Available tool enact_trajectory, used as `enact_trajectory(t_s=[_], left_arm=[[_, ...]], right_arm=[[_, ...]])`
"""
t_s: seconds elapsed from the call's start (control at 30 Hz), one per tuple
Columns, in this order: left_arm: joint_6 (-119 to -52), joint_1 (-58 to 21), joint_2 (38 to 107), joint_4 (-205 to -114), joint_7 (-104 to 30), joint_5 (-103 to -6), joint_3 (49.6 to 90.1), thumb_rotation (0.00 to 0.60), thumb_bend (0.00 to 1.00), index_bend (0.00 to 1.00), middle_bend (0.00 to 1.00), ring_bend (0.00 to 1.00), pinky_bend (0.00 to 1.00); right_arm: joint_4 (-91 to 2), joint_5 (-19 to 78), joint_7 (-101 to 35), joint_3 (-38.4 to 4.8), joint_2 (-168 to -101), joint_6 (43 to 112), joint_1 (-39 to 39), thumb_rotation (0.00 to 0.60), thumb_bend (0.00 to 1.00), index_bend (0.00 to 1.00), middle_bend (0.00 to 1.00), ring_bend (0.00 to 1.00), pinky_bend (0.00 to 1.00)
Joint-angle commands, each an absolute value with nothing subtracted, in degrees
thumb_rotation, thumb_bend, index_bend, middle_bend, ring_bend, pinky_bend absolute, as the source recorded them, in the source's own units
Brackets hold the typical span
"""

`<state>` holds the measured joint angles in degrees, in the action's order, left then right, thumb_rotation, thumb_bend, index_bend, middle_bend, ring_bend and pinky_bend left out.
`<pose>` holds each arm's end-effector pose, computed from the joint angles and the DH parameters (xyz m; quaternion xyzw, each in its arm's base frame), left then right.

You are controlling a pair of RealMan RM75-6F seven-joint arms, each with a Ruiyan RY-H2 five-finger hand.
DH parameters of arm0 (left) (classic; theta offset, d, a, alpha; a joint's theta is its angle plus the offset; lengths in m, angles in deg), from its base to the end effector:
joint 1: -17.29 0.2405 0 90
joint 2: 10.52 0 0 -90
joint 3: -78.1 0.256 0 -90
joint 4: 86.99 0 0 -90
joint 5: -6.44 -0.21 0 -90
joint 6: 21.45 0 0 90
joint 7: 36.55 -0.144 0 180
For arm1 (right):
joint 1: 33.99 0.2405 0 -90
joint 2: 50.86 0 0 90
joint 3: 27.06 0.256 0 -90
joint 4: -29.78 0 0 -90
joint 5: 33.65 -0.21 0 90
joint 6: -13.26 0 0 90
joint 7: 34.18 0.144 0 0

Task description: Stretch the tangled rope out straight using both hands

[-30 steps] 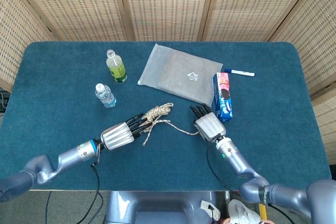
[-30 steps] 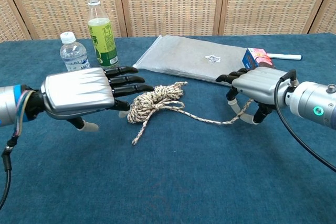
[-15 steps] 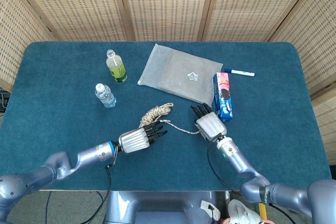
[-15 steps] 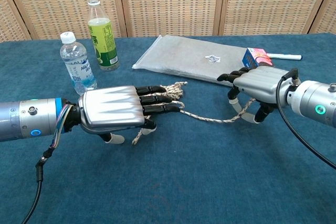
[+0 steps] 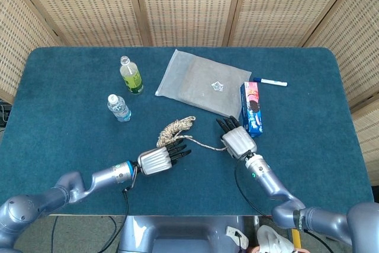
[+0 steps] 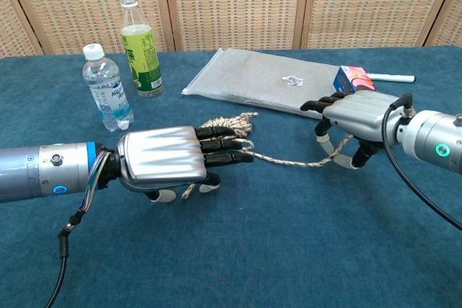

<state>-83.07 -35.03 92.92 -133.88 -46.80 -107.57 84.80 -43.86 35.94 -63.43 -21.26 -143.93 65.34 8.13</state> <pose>-0.1384 0.3218 -0.0980 -0.9097 0.1055 -0.3218 0.2403 -0.1799 -0.3430 -0.0425 0.8148 -0.2547 0.2743 0.4426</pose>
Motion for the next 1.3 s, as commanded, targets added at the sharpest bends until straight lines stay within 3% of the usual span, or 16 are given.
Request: enact_trajectory(t_s=[0.03, 0.97, 1.3], left_arm=[[-83.4, -35.3, 93.0, -134.3, -46.7, -107.2, 84.9, 0.6, 0.26, 0.47, 0.0, 0.0, 0.0], [-82.1, -36.9, 92.3, -139.3, -50.7, -103.7, 85.3, 0.6, 0.33, 0.51, 0.0, 0.0, 0.0], [-82.8, -37.0, 92.1, -139.5, -50.6, -103.2, 85.6, 0.6, 0.4, 0.62, 0.0, 0.0, 0.0]], right_arm=[[-43.8, 36.0, -63.3, -21.3, -143.9, 65.3, 8.1, 0.6, 0.42, 0.75, 0.0, 0.0, 0.0], [-43.6, 36.4, -62.1, -21.5, -143.4, 65.5, 7.7, 0.6, 0.42, 0.75, 0.0, 0.0, 0.0], [-44.1, 36.0, -62.8, -21.3, -143.2, 65.6, 7.8, 0.6, 0.42, 0.75, 0.0, 0.0, 0.0]])
